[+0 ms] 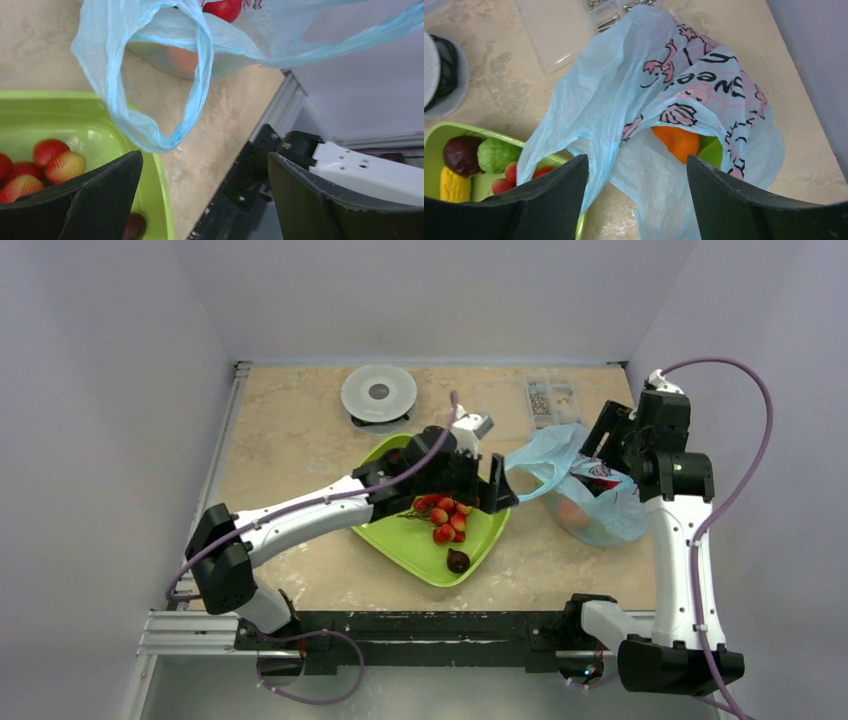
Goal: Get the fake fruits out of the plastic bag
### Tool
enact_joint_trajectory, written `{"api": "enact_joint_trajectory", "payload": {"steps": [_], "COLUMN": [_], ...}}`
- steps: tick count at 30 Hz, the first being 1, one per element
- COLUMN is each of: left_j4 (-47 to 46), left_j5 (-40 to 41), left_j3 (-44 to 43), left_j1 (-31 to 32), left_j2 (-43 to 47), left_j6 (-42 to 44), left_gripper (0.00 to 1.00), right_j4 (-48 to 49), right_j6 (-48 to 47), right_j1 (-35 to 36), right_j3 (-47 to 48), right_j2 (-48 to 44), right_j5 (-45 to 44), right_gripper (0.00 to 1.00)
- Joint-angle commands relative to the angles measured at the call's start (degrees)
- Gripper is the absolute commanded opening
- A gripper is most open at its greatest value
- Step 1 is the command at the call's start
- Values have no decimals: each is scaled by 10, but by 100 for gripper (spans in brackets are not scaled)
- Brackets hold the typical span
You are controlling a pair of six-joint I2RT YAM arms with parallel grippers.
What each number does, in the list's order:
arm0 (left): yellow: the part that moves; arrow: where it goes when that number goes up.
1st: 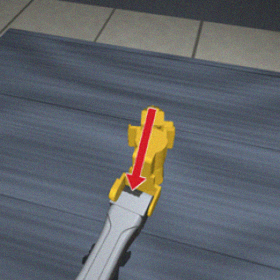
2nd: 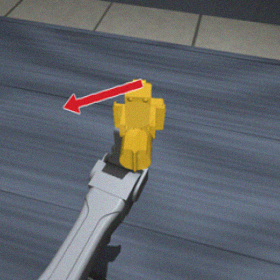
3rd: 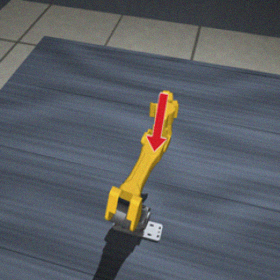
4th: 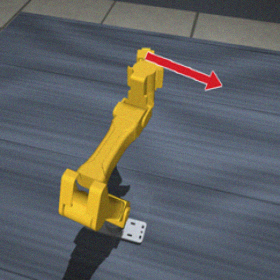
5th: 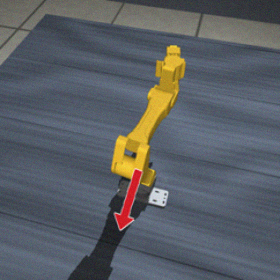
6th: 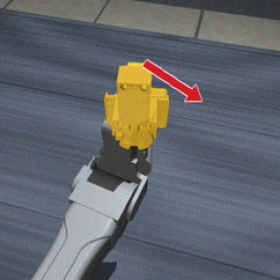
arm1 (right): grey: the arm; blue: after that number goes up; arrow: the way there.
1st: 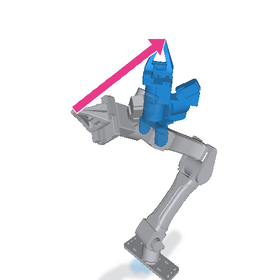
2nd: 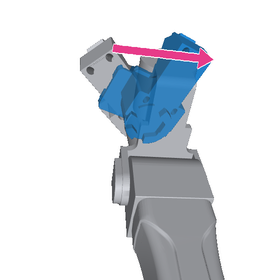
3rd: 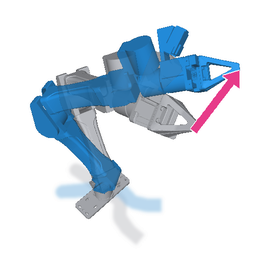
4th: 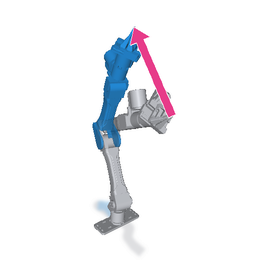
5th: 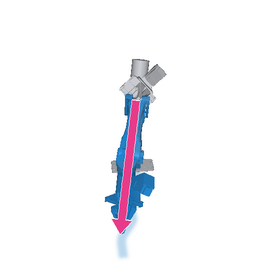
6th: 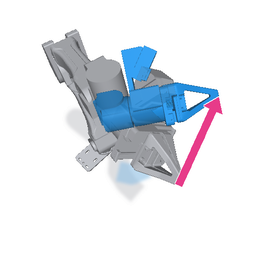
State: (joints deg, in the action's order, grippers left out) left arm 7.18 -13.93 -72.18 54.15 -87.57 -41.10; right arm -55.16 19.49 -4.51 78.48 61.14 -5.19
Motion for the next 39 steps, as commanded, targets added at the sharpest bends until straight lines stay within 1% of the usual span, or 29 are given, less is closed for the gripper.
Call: {"api": "enact_joint_trajectory", "payload": {"steps": [1, 2, 3, 5, 6, 8, 10, 14, 16, 17, 18, 19, 20, 21, 22, 23, 24, 25, 26, 27, 28, 29, 31, 32, 34, 36, 38, 39], "left_j4": [4, 0, 1, -1, 5, 30, 56, 118, 126, 126, 130, 139, 153, 169, 183, 195, 208, 221, 237, 254, 265, 267, 229, 191, 119, 63, 15, -15], "left_j5": [249, 309, 353, 407, 425, 425, 415, 406, 403, 411, 415, 418, 421, 424, 429, 426, 412, 384, 332, 269, 184, 92, -70, -140, -236, -288, -305, -311], "left_j3": [-90, -100, -113, -142, -157, -187, -211, -259, -265, -268, -272, -279, -290, -303, -316, -324, -329, -335, -345, -357, -374, -390, -417, -431, -482, -552, -611, -632], "left_j1": [110, 144, 160, 181, 185, 186, 187, 187, 187, 186, 185, 185, 183, 180, 177, 173, 168, 160, 148, 131, 111, 85, 28, -1, -47, -78, -98, -107], "left_j2": [-34, -50, -68, -107, -124, -157, -186, -233, -245, -248, -251, -255, -259, -262, -262, -260, -253, -242, -229, -219, -210, -204, -207, -216, -255, -316, -385, -408], "left_j6": [255, 330, 387, 479, 506, 538, 563, 567, 570, 572, 575, 577, 576, 570, 560, 549, 537, 516, 491, 462, 426, 374, 257, 193, 41, -61, -140, -179], "left_gripper": [98, 100, 100, 100, 100, 100, 99, 97, 92, 85, 75, 67, 55, 35, 20, 11, 3, 0, 0, 0, 0, 0, 0, 0, 0, 0, 0, 0], "right_j4": [5, 6, 10, -2, -10, -28, -50, -88, -94, -94, -97, -100, -101, -100, -97, -89, -81, -70, -59, -46, -30, -21, 5, 32, 89, 144, 175, 165], "right_j6": [29, 35, 37, 50, 54, 61, 65, 87, 94, 96, 102, 112, 122, 136, 151, 165, 179, 190, 196, 199, 195, 196, 190, 174, 137, 90, 49, 37], "right_j1": [1, 1, 1, 2, 1, 1, 1, 1, 2, 2, 1, 2, 1, 2, 1, 1, 1, 1, 2, 2, 1, 1, 1, 1, 0, 1, 0, 1], "right_j3": [-21, -34, -44, -60, -63, -63, -58, -61, -69, -77, -83, -90, -100, -108, -119, -128, -136, -139, -142, -144, -145, -142, -125, -119, -99, -71, -34, -20], "right_j2": [-34, -47, -61, -83, -91, -104, -114, -146, -160, -164, -165, -166, -169, -174, -181, -194, -206, -216, -227, -230, -226, -215, -190, -181, -167, -158, -149, -139], "right_j5": [-81, -97, -106, -119, -133, -155, -173, -190, -191, -182, -166, -141, -110, -77, -52, -30, -21, -24, -44, -67, -91, -121, -170, -189, -214, -212, -172, -144], "right_gripper": [72, 75, 81, 88, 90, 98, 99, 99, 99, 99, 99, 99, 93, 88, 80, 70, 58, 43, 29, 18, 5, 0, 0, 0, 0, 0, 0, 0]}}
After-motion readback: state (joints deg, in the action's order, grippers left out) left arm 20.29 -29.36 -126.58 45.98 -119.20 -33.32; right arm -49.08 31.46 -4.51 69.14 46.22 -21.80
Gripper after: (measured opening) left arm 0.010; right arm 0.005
